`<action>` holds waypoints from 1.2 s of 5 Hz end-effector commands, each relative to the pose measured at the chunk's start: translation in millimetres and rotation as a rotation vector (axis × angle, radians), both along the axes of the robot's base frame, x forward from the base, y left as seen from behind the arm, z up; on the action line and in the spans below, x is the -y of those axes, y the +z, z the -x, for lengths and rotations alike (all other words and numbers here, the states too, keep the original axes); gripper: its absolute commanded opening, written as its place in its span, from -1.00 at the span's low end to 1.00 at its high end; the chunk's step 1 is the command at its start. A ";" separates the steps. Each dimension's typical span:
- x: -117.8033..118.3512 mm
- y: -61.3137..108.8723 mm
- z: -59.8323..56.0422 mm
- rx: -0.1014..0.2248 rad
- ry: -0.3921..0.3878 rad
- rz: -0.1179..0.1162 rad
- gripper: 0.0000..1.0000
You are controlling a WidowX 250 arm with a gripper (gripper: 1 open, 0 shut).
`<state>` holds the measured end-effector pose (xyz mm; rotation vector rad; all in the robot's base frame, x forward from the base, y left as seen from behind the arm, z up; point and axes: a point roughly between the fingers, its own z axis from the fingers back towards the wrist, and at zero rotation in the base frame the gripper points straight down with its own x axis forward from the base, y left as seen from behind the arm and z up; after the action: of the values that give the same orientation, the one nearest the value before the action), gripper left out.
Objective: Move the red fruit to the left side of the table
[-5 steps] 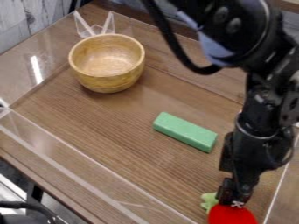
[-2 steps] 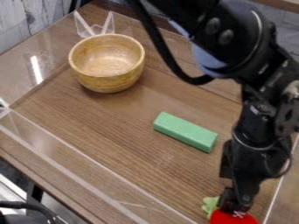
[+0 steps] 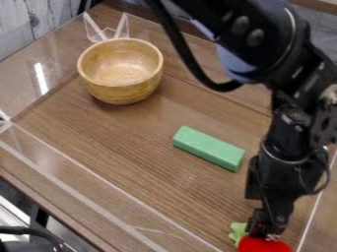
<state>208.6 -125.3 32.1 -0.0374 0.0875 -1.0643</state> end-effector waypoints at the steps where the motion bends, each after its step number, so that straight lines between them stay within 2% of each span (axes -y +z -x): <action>1: 5.6 4.0 -13.6 0.021 0.034 0.020 1.00; 4: 10.9 -5.2 -28.5 -0.008 0.159 0.017 1.00; 5: 0.7 -5.3 -20.2 -0.015 0.185 0.014 -1.00; 6: -8.5 -4.4 -9.3 -0.023 0.221 -0.001 -1.00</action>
<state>211.5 -116.5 18.5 -0.0583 0.1413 -0.8517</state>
